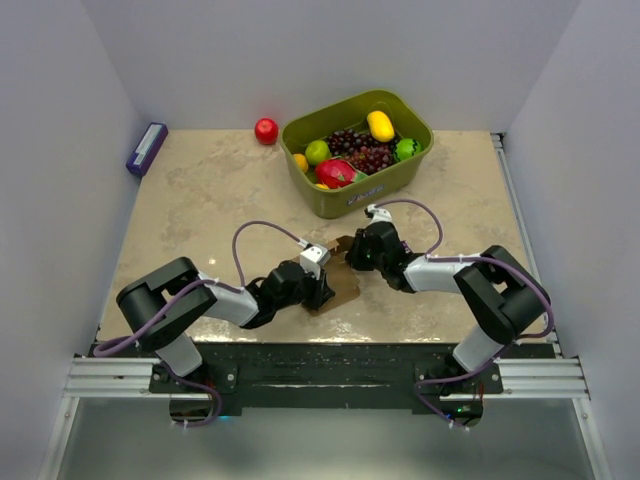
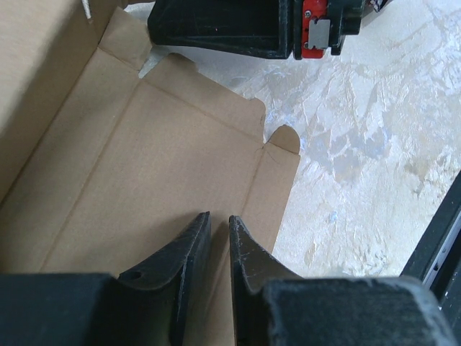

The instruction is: Fold the paper box

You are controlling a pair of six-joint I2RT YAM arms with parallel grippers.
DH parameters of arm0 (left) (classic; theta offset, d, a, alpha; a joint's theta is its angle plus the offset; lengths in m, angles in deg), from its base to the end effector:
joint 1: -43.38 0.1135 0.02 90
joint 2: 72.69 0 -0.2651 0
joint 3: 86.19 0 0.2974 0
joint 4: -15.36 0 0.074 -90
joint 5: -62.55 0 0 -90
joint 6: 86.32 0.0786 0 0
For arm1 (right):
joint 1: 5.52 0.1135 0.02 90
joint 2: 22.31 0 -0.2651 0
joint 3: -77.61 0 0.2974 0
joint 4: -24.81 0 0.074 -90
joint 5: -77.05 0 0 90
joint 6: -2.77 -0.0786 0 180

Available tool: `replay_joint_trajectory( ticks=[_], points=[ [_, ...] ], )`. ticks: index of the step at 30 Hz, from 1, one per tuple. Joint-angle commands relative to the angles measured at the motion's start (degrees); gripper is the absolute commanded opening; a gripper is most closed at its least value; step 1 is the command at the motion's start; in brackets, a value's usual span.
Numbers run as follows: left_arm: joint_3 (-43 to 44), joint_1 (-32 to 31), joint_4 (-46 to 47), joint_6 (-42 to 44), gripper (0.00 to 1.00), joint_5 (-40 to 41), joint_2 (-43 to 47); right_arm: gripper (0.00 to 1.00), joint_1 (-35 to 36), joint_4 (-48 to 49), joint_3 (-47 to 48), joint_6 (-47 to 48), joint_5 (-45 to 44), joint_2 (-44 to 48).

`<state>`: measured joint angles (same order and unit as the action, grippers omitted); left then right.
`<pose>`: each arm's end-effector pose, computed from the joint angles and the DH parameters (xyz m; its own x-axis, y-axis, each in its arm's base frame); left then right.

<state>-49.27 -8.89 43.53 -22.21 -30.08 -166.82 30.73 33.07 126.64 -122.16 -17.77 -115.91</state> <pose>0.2012 -0.2660 0.0539 -0.6229 0.0923 -0.7768 0.6032 0.6890 -0.4018 0.3033 0.2142 0.0792 -0.6976 0.1960 -0.6891 -0.1649 0.8921 0.4206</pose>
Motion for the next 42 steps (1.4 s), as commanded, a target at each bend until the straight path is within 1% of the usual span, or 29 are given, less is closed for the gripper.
replay_joint_trajectory(
  ticks=[1, 6, 14, 21, 25, 33, 38, 42],
  points=[
    [-2.25, -0.38, -4.39, 0.05, 0.22, 0.26, -1.32, 0.14, -0.13, 3.74, 1.02, 0.13, 0.60, 0.09],
    [-2.34, -0.38, -4.39, 0.05, 0.22, 0.17, -1.23, 0.13, -0.30, 2.87, 0.67, -0.39, -1.59, 0.70],
    [-2.51, -0.38, -4.22, -0.04, 0.22, 0.08, -1.32, 0.13, -0.65, 2.16, 0.76, -0.48, -2.56, 2.37],
    [-2.51, -0.38, -4.04, -0.13, 0.22, 0.00, -1.32, 0.13, -0.83, 2.51, 1.28, -1.18, -2.12, 0.88],
    [-2.51, -0.46, -4.04, -0.13, 0.22, 0.00, -1.41, 0.13, -0.83, 3.56, 1.29, -1.27, -0.90, -0.18],
    [-2.43, -0.46, -3.86, -0.21, 0.22, -0.18, -1.85, 0.13, -0.83, 6.99, 1.55, -0.75, 4.46, -1.50],
    [-2.25, -0.46, -3.69, -0.21, 0.22, -0.35, -2.20, 0.13, -0.74, 8.04, 1.29, -0.31, 4.73, -1.06],
    [-2.34, -0.46, -3.51, -0.39, 0.22, -0.53, -2.38, 0.12, -0.74, 8.75, 1.11, -0.13, 6.66, -1.23]
  ],
)
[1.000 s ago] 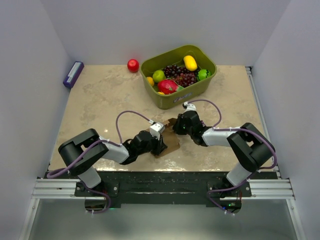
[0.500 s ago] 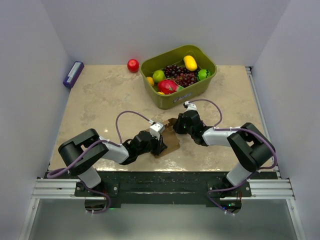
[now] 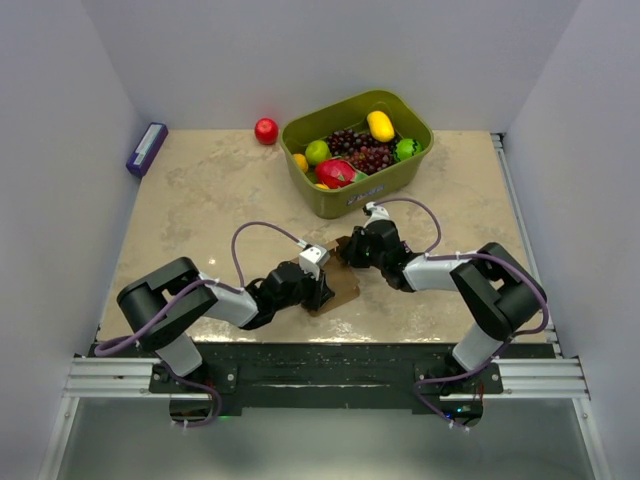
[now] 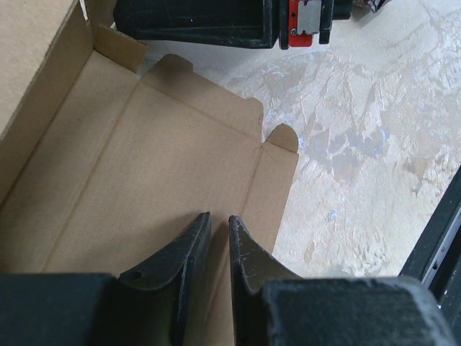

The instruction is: Fold the paper box

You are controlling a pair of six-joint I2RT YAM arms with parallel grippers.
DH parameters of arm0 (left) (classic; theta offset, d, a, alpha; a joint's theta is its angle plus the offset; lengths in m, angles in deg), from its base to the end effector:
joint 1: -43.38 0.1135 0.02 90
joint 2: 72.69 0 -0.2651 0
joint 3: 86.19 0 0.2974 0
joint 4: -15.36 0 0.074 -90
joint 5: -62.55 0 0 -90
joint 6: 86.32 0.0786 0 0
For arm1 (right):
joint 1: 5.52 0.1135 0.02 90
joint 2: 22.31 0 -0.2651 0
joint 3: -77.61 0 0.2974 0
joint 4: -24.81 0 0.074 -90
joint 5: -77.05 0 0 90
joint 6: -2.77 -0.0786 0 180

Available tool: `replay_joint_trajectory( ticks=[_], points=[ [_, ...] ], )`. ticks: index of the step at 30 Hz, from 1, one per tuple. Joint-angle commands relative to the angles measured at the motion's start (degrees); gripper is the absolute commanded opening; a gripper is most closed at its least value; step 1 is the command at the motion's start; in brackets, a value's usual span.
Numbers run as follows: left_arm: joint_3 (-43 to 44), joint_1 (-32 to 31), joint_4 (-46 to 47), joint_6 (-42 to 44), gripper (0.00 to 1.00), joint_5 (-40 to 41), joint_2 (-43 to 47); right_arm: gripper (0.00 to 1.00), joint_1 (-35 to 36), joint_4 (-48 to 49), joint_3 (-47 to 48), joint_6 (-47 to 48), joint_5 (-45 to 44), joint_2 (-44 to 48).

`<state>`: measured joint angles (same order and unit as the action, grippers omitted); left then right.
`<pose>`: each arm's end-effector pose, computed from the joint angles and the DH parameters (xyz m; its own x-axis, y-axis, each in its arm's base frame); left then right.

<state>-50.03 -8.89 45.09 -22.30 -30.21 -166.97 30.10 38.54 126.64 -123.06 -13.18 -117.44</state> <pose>0.1996 -0.2641 0.0528 -0.6190 0.0850 -0.7808 0.6060 0.6841 -0.4060 0.3081 0.2204 0.0815 -0.6922 0.2242 -0.6860 -0.2152 0.8432 0.4927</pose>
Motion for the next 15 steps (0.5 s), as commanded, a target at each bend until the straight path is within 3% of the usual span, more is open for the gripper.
replay_joint_trajectory(
  ticks=[1, 15],
  points=[
    [-1.57, -0.46, -5.15, -0.30, 0.22, -0.49, -2.22, 0.12, -0.02, 3.20, 1.20, 0.85, 2.25, -0.22],
    [-1.49, -0.46, -5.06, -0.30, 0.21, -0.40, -2.31, 0.12, 0.15, 2.50, 1.73, 1.91, 3.92, -1.46]
  ],
)
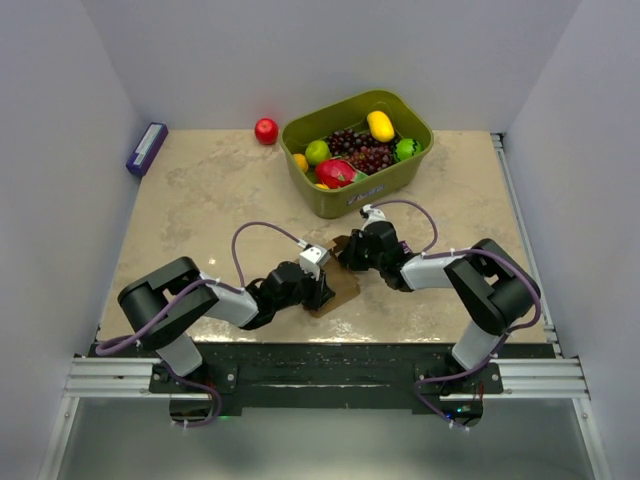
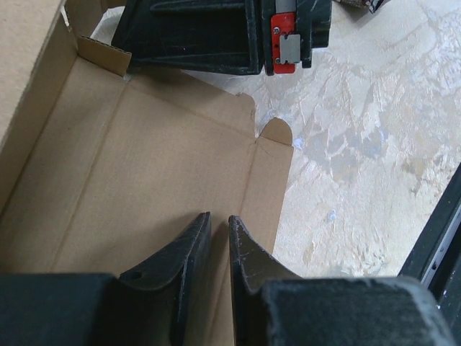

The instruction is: Fold the paper box

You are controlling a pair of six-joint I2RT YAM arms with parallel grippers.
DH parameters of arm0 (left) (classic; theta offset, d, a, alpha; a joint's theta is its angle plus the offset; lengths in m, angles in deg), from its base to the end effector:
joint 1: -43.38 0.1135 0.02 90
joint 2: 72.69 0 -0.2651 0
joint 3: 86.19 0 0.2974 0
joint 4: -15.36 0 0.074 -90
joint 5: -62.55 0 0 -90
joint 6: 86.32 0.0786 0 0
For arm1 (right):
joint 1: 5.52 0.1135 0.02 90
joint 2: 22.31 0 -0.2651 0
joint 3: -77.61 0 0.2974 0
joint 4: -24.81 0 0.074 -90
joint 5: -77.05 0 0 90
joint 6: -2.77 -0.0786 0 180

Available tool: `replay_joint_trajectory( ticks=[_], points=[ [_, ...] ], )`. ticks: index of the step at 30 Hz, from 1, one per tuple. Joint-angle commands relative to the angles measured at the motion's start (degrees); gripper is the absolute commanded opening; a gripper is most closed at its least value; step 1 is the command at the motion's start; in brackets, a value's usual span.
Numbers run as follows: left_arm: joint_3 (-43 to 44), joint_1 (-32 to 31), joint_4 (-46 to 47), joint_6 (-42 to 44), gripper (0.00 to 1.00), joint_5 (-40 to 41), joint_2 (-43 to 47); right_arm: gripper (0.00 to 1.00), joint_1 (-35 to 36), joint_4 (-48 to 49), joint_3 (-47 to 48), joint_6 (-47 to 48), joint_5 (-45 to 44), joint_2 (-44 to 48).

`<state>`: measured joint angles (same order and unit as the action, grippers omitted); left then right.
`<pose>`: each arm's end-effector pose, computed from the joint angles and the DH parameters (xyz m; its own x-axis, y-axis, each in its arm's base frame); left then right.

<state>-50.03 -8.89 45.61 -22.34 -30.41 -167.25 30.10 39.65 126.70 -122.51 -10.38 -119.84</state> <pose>0.1996 -0.2646 0.0525 -0.6182 0.0830 -0.7817 0.6082 0.6805 -0.4087 0.3061 0.2236 0.0694 -0.7208 0.1934 -0.6656 -0.2399 0.8313 0.5013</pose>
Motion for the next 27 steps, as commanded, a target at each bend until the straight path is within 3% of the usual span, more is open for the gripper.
replay_joint_trajectory(
  ticks=[1, 27],
  points=[
    [-1.49, -0.46, -5.59, -0.35, 0.21, -0.29, -2.20, 0.12, 0.16, 1.29, 1.57, 1.36, 1.04, 0.94],
    [-1.57, -0.46, -5.42, -0.35, 0.21, -0.38, -2.38, 0.11, 0.33, 2.88, 2.98, -0.04, 2.88, -0.90]
  ],
)
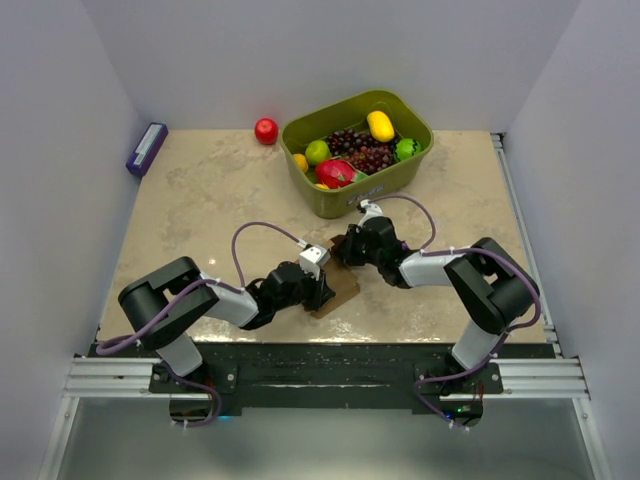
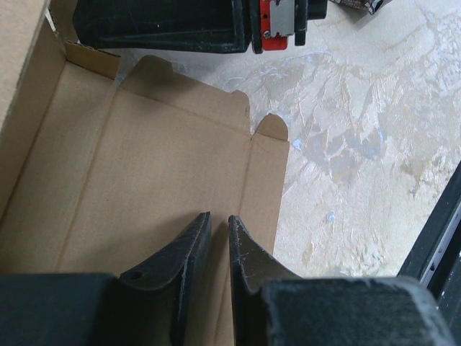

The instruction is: Fold the paper box

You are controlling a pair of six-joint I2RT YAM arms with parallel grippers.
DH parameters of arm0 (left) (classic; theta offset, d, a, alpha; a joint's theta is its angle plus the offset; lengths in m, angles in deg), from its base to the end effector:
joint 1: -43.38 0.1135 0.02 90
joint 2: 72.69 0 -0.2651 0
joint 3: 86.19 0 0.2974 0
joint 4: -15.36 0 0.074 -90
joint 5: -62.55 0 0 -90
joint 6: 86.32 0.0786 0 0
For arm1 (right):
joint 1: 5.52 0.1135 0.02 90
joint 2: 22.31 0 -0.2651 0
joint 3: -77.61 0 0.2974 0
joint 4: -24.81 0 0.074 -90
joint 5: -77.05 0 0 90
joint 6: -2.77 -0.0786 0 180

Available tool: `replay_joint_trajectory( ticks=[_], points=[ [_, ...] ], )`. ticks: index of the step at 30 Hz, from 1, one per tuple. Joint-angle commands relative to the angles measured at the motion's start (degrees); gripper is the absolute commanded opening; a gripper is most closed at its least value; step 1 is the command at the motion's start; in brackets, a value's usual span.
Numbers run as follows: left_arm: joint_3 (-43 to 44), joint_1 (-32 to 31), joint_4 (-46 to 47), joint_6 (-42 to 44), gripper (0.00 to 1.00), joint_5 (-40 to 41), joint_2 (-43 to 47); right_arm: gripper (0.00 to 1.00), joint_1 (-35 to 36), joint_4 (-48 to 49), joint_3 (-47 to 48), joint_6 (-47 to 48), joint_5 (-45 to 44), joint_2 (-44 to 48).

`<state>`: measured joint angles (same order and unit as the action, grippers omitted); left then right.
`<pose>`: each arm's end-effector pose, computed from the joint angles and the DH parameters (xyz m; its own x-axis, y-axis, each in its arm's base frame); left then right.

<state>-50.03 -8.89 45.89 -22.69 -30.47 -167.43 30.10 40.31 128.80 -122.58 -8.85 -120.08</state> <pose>0.1996 -0.2647 0.0522 -0.6213 0.0781 -0.7797 0.6053 0.6797 -0.4142 0.3144 0.2322 0.0815 -0.7072 0.2033 -0.6772 -0.2716 0.8062 0.5256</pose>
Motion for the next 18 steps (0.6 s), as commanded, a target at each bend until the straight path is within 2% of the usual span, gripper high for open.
replay_joint_trajectory(
  ticks=[1, 18],
  points=[
    [-1.49, -0.55, -5.70, 0.00, 0.21, -0.31, -2.20, 0.11, 0.33, 2.39, 0.79, 0.02, 1.44, -0.75],
    [-1.31, -0.46, -5.61, 0.00, 0.21, -0.66, -2.73, 0.11, 3.06, 2.40, 0.97, -0.24, 1.35, -2.59]
  ],
)
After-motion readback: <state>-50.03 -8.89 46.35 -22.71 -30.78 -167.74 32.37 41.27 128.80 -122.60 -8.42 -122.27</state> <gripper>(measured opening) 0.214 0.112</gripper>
